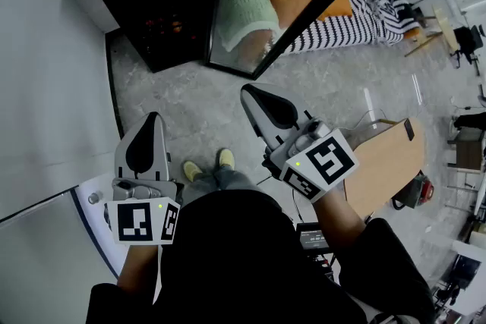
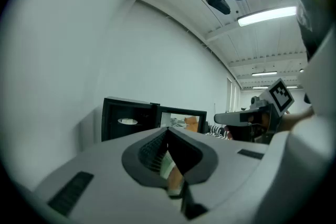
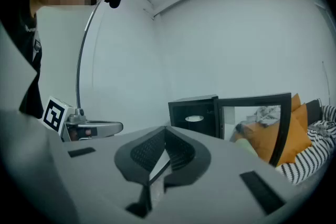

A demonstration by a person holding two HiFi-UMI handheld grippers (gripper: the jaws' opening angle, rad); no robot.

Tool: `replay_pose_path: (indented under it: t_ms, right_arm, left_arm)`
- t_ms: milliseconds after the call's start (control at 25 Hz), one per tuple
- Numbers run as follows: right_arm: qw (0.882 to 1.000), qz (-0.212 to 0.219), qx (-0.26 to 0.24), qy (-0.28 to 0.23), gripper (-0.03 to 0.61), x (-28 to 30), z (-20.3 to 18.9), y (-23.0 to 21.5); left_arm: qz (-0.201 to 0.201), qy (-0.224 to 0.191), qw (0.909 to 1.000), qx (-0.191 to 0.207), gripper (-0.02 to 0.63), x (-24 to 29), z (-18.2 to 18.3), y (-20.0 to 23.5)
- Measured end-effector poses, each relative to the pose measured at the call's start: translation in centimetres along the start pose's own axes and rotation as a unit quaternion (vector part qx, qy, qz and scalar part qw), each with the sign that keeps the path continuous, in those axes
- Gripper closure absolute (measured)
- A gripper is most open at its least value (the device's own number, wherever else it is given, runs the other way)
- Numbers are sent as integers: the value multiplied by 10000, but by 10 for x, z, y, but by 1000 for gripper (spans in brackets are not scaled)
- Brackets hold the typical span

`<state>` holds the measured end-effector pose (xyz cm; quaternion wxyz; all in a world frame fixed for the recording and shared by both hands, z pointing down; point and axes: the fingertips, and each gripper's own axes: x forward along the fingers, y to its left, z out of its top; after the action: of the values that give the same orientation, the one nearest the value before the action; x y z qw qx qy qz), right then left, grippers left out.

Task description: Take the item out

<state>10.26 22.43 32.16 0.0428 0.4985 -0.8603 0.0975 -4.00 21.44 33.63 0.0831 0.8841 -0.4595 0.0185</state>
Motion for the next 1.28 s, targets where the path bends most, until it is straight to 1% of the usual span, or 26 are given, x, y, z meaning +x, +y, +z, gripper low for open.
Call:
replay_pose_path:
  t_ms: [200, 360, 480, 640, 840, 1000, 1280]
  right_arm:
    - [10000, 41, -2, 31, 574, 0, 1, 11]
    - [9997, 232, -85, -16, 574, -1, 4, 25]
    - [9994, 348, 68, -24, 574, -2, 5, 32]
    - [9994, 343, 0, -62, 574, 2, 11, 38]
    - [9995, 309, 57, -91, 574, 9, 11, 49]
    - [9993, 356, -51, -75, 574, 11, 11, 59]
    - [9990, 433, -98, -36, 574, 16, 4, 79]
  left_arm:
    - [-17, 57, 10000, -15, 604, -11, 4, 3]
    - [-48, 41, 10000, 2, 605, -18, 10, 6]
    - [-48, 12, 10000, 11, 604, -23, 13, 10]
    - [-55, -24, 10000, 8, 604, -29, 16, 18]
    - [-104, -31, 9999, -13, 604, -35, 14, 27]
    - [-87, -84, 9999, -7, 604, -42, 16, 36]
    - [-46, -182, 9998, 49, 605, -59, 16, 46]
